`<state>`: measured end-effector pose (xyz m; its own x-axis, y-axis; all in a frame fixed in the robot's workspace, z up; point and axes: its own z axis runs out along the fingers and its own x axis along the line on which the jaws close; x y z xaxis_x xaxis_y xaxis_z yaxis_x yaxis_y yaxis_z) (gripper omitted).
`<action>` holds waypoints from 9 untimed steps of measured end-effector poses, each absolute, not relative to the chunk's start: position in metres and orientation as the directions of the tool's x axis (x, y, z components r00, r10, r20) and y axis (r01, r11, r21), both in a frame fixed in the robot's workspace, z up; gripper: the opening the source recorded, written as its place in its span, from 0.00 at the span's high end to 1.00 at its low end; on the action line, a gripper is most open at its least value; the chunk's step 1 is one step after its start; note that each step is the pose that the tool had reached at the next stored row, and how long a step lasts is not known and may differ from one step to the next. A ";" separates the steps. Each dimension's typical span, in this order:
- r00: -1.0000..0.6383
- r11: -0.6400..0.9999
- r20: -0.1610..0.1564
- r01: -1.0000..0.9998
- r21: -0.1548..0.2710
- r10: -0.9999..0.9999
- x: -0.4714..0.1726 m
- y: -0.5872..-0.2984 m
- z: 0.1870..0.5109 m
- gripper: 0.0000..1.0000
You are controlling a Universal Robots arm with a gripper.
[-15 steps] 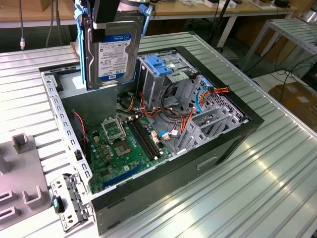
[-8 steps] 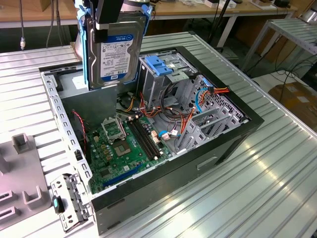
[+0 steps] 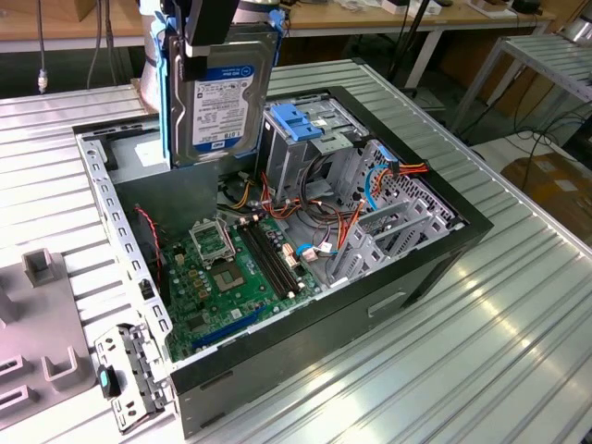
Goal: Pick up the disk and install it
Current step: 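Insert the disk into the insertion slot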
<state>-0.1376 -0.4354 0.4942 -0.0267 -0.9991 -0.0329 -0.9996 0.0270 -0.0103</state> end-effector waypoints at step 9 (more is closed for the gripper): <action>-0.027 0.027 -0.033 -1.000 -0.010 -0.999 -0.137 -0.446 0.494 0.63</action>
